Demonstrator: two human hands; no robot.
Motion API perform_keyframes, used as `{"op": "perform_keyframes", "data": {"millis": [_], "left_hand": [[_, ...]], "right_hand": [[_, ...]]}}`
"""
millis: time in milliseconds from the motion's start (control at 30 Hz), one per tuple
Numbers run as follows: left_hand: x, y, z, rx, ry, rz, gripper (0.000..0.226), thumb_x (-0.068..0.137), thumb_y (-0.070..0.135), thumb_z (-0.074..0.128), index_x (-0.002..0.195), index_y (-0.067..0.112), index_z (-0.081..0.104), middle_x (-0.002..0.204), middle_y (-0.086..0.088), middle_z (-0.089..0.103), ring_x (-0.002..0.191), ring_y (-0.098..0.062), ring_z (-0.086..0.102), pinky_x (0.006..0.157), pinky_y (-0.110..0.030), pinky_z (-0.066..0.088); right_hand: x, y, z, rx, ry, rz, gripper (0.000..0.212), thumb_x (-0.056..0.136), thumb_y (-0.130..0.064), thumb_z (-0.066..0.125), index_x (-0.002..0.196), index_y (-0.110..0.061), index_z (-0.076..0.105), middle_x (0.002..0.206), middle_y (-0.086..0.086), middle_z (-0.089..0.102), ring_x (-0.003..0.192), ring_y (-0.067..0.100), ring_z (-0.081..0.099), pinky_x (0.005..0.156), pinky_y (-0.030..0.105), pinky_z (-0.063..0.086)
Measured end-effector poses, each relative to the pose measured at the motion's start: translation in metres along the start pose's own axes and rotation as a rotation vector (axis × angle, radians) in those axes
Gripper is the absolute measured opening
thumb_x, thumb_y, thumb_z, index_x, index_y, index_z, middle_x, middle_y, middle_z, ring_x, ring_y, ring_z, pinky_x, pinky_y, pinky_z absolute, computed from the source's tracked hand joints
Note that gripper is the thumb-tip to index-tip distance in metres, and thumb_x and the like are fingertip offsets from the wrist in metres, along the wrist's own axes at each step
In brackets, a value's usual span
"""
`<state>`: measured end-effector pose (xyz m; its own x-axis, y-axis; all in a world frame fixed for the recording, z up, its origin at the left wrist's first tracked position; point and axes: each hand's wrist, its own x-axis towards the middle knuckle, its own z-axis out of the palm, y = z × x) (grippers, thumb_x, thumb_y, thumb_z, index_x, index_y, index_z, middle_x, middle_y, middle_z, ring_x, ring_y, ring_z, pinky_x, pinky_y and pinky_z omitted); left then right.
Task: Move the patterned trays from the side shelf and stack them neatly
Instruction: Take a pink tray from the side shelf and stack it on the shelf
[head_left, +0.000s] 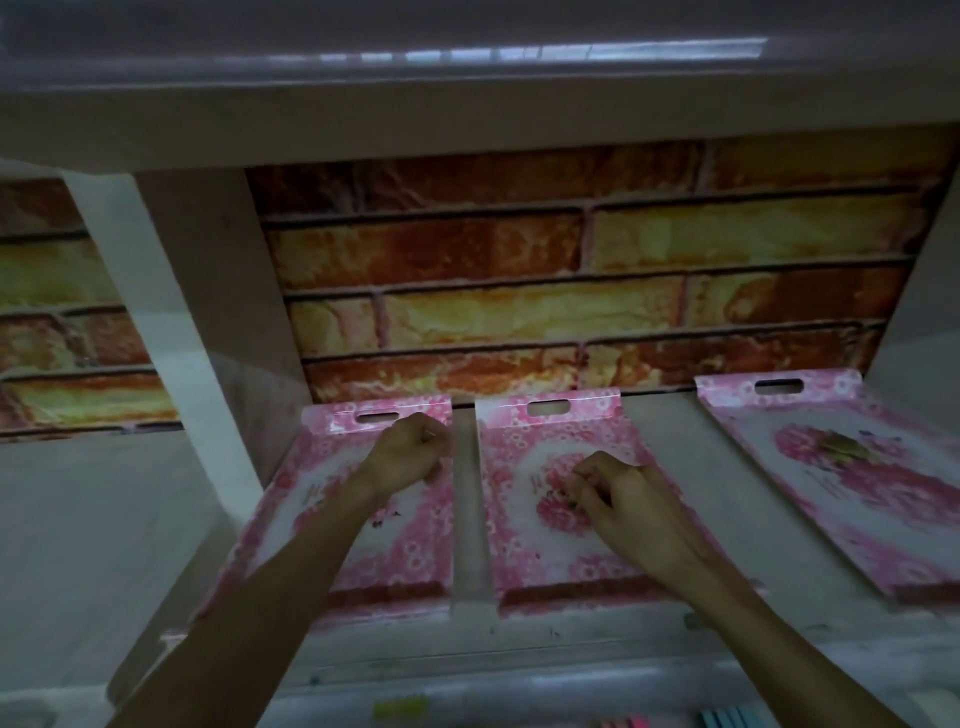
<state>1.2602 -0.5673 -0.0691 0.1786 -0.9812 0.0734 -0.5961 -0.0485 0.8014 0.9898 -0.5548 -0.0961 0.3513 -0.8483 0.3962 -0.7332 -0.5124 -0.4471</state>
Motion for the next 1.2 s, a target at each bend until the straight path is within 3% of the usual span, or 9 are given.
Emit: {"op": "perform_keyframes", "data": {"millis": [167,300,433,633,733,833,967,1100,1200], "left_hand": [[0.038,0.004,0.040,0.090,-0.039,-0.136,0.027,0.086,0.018,0.059,0.100,-0.001,0.070,0.104,-0.018,0.071,0.094,-0.029,0.069,0.081,-0.036,0.057],[0.057,0.015,0.064,0.211,0.000,-0.186,0.038,0.091,0.025,0.057,0.117,-0.003,0.059,0.122,-0.017,0.060,0.111,-0.030,0.060,0.074,-0.026,0.044],[0.067,0.019,0.079,0.218,0.013,-0.223,0.034,0.092,0.016,0.057,0.119,-0.006,0.054,0.110,-0.016,0.056,0.104,-0.028,0.057,0.065,-0.026,0.042],[0.072,0.026,0.097,0.066,0.144,-0.183,0.009,0.087,0.011,0.056,0.078,0.011,0.059,0.076,-0.006,0.060,0.067,-0.018,0.061,0.049,-0.022,0.048],[0.074,0.031,0.097,0.007,0.195,-0.186,0.025,0.088,0.013,0.049,0.107,0.005,0.063,0.100,-0.015,0.067,0.086,-0.029,0.065,0.066,-0.032,0.054],[0.072,0.035,0.095,-0.070,0.247,-0.145,0.035,0.091,0.016,0.044,0.122,0.007,0.056,0.110,-0.016,0.065,0.077,-0.024,0.061,0.055,-0.025,0.043],[0.069,0.046,0.093,-0.203,0.322,-0.078,0.031,0.092,0.012,0.043,0.117,0.006,0.060,0.095,-0.013,0.066,0.063,-0.017,0.056,0.050,-0.025,0.040],[0.062,0.060,0.083,-0.356,0.373,0.090,0.024,0.094,0.011,0.046,0.115,0.008,0.058,0.106,-0.015,0.068,0.081,-0.029,0.064,0.072,-0.041,0.054],[0.053,0.068,0.069,-0.425,0.427,0.215,0.027,0.096,0.012,0.049,0.121,0.017,0.054,0.113,-0.004,0.064,0.097,-0.023,0.061,0.088,-0.040,0.050]], "right_hand": [[-0.008,0.012,-0.009,0.017,0.048,0.021,0.017,0.096,-0.032,0.052,0.096,-0.020,0.064,0.069,-0.002,0.072,0.064,0.016,0.066,0.059,0.035,0.052],[-0.011,0.025,-0.013,-0.001,0.049,0.016,0.018,0.096,-0.035,0.050,0.099,-0.022,0.062,0.067,-0.005,0.069,0.066,0.017,0.065,0.060,0.036,0.053],[-0.012,0.036,-0.013,-0.011,0.017,0.034,0.021,0.097,-0.035,0.049,0.104,-0.020,0.062,0.058,-0.015,0.048,0.071,0.021,0.064,0.060,0.036,0.052],[-0.012,0.062,-0.019,-0.020,0.034,0.095,0.018,0.097,-0.037,0.050,0.100,-0.025,0.062,0.063,-0.013,0.056,0.073,0.020,0.066,0.060,0.036,0.052],[-0.009,0.073,-0.022,-0.063,0.074,0.135,0.017,0.097,-0.035,0.049,0.101,-0.024,0.062,0.076,-0.004,0.070,0.075,0.021,0.067,0.059,0.033,0.051],[-0.004,0.085,-0.024,-0.101,0.112,0.189,0.017,0.097,-0.033,0.049,0.101,-0.022,0.062,0.086,-0.002,0.073,0.076,0.021,0.067,0.056,0.028,0.045],[-0.001,0.102,-0.025,-0.099,0.158,0.244,0.013,0.095,-0.030,0.052,0.098,-0.020,0.060,0.092,0.000,0.070,0.076,0.021,0.065,0.059,0.032,0.052],[-0.002,0.115,-0.028,0.016,0.156,0.358,0.034,0.094,-0.040,0.054,0.121,-0.020,0.052,0.110,0.001,0.060,0.089,0.022,0.063,0.069,0.032,0.054],[0.001,0.114,-0.032,0.167,0.151,0.356,0.045,0.091,-0.052,0.054,0.122,-0.018,0.052,0.103,0.000,0.064,0.080,0.015,0.064,0.060,0.022,0.045]]}}
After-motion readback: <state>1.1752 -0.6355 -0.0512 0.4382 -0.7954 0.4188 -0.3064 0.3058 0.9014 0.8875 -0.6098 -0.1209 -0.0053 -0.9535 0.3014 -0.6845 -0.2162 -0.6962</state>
